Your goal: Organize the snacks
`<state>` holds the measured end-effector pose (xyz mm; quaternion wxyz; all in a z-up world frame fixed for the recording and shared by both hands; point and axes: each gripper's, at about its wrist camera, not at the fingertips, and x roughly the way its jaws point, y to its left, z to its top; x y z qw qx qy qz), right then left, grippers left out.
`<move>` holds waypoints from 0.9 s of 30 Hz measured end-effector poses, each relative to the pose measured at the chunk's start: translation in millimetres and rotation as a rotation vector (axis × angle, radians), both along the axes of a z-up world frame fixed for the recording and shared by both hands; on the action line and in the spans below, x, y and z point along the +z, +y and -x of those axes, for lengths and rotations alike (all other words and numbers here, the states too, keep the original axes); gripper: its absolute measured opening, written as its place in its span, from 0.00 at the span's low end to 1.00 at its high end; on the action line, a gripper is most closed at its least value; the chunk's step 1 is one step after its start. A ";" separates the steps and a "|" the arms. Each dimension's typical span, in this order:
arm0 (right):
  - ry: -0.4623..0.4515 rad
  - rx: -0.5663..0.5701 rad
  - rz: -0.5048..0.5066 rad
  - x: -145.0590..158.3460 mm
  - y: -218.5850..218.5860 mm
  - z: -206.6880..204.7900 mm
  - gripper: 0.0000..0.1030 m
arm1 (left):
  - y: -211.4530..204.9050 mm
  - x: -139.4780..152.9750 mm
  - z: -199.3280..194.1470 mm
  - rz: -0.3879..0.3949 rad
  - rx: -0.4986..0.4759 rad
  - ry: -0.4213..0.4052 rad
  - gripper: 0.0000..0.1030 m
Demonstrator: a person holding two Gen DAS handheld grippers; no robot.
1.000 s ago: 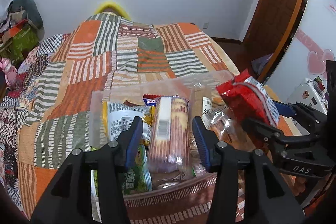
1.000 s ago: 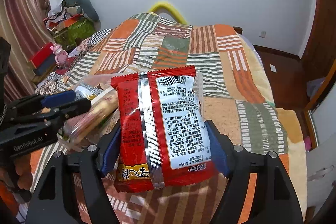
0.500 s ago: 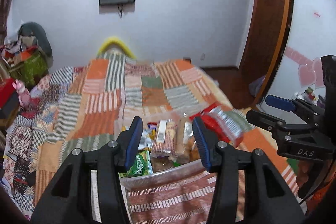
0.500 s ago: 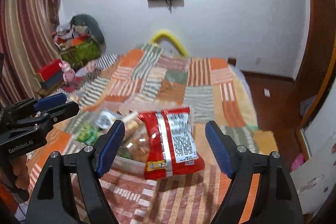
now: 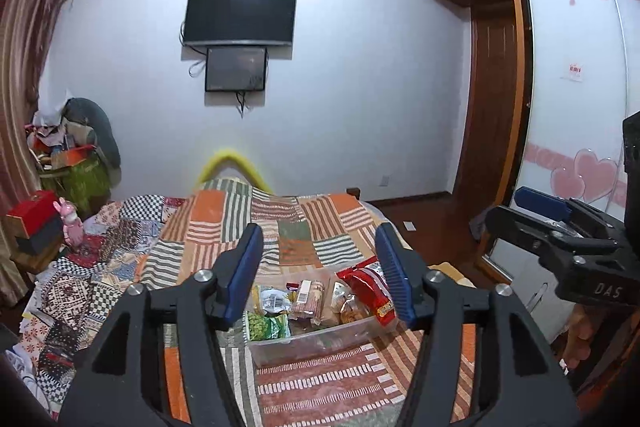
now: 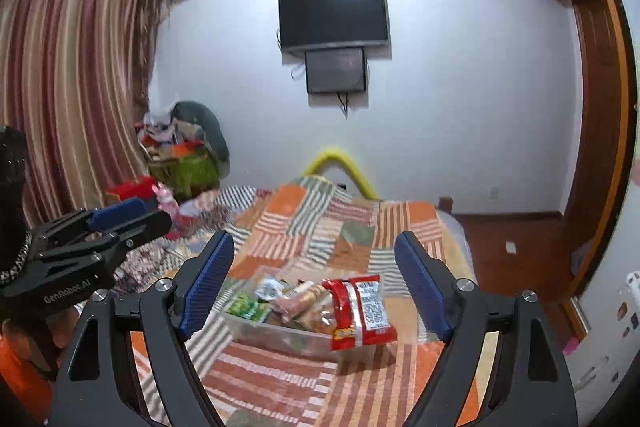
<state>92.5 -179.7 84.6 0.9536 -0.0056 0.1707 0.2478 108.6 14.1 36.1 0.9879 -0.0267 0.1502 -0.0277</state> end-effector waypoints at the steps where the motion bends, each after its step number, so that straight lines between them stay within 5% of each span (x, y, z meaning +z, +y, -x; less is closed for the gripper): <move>1: -0.010 0.003 -0.006 2.3 -0.4 6.1 0.81 | 0.6 2.0 6.9 0.002 0.007 -0.011 0.64; 13: -0.075 -0.029 -0.009 -0.8 0.8 37.8 1.00 | -2.9 5.8 54.8 -0.018 0.067 -0.091 0.98; 27: -0.083 -0.026 -0.001 -2.5 0.0 50.0 1.00 | -13.5 3.8 72.8 -0.049 0.071 -0.119 1.00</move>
